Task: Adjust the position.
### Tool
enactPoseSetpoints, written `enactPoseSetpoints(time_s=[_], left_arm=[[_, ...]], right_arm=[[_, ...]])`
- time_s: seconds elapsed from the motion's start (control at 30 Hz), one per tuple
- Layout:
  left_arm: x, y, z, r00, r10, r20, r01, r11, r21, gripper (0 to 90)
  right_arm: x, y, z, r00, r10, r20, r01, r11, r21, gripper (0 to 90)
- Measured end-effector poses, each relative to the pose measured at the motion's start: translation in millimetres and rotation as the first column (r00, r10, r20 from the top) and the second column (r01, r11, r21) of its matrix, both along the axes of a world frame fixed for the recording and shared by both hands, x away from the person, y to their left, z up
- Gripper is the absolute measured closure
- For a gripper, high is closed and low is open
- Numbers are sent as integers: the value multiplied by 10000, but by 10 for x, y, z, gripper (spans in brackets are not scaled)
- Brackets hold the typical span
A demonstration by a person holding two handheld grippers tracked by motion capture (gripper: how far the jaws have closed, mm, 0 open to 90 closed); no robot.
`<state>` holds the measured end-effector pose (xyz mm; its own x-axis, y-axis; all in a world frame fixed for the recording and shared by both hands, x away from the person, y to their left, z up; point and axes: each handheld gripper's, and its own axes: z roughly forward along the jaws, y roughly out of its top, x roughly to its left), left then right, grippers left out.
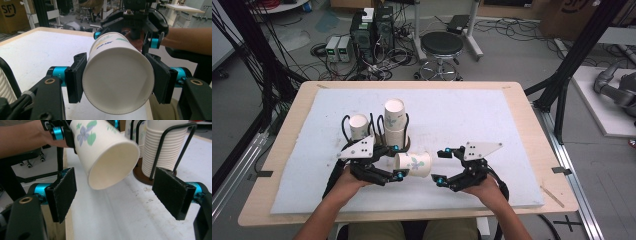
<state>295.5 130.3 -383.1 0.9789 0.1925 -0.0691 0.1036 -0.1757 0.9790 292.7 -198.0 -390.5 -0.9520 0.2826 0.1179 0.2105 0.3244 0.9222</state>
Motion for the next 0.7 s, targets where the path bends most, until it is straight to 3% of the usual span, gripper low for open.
enactPoseSetpoints(time_s=[0.7], left_arm=[[-58,-108,73,9986,-535,33,535,9979,-363,369]], right_arm=[[-3,121,-56,9971,752,-117,-749,9969,222,202]])
